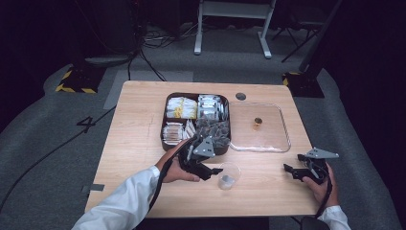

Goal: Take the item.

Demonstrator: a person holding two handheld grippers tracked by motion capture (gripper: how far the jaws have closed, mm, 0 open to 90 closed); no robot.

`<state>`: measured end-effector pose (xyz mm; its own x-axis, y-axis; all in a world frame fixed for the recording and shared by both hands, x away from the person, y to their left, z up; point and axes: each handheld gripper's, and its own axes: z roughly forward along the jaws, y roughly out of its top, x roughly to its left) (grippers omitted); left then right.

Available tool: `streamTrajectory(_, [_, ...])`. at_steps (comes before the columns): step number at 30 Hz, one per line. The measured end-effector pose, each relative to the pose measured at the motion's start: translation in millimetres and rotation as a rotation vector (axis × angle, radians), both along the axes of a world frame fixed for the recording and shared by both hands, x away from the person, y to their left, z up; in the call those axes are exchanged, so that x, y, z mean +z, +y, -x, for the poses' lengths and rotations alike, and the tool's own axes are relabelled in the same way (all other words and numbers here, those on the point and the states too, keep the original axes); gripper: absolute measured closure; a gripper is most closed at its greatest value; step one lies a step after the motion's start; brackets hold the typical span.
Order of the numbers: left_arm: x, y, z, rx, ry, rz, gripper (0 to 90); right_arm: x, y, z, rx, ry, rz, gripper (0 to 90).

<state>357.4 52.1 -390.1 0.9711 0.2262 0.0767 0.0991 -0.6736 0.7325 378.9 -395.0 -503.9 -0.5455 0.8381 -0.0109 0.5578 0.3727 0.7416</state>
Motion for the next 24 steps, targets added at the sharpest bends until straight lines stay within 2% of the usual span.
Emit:
streamTrajectory(4, [-2.4, 5.0, -1.0, 0.015, -0.010, -0.023, 25.4, 0.0, 0.0, 0.0, 0.000, 0.000, 0.000, 17.9])
streamTrajectory(6, [-5.5, 11.2, -1.7, 0.029, -0.015, -0.041, 20.0, 0.0, 0.0, 0.0, 0.000, -0.001, 0.000, 17.9])
streamTrajectory(8, [-6.1, 14.0, -1.5, 0.035, -0.016, -0.040, 18.7, 0.0, 0.0, 0.0, 0.001, -0.001, 0.001, 17.9])
streamTrajectory(10, [-7.0, 19.3, -0.9, 0.047, -0.021, -0.040, 18.6, 0.0, 0.0, 0.0, 0.000, 0.000, 0.000, 17.9])
streamTrajectory(11, [-8.0, 24.5, 0.3, 0.061, -0.045, -0.046, 18.7, 0.0, 0.0, 0.0, 0.000, 0.000, 0.000, 17.9])
streamTrajectory(15, [-10.8, 32.0, 0.9, 0.076, -0.062, -0.054, 18.6, 0.0, 0.0, 0.1, 0.000, -0.001, 0.001, 17.9])
streamTrajectory(17, [-13.8, 40.1, 0.9, 0.104, -0.079, -0.077, 18.7, 0.0, 0.0, 0.0, 0.001, -0.001, 0.001, 17.9])
streamTrajectory(24, [-23.2, 57.4, -0.6, 0.150, -0.087, -0.108, 19.0, 0.0, 0.1, 0.2, 0.000, -0.002, 0.003, 17.9])
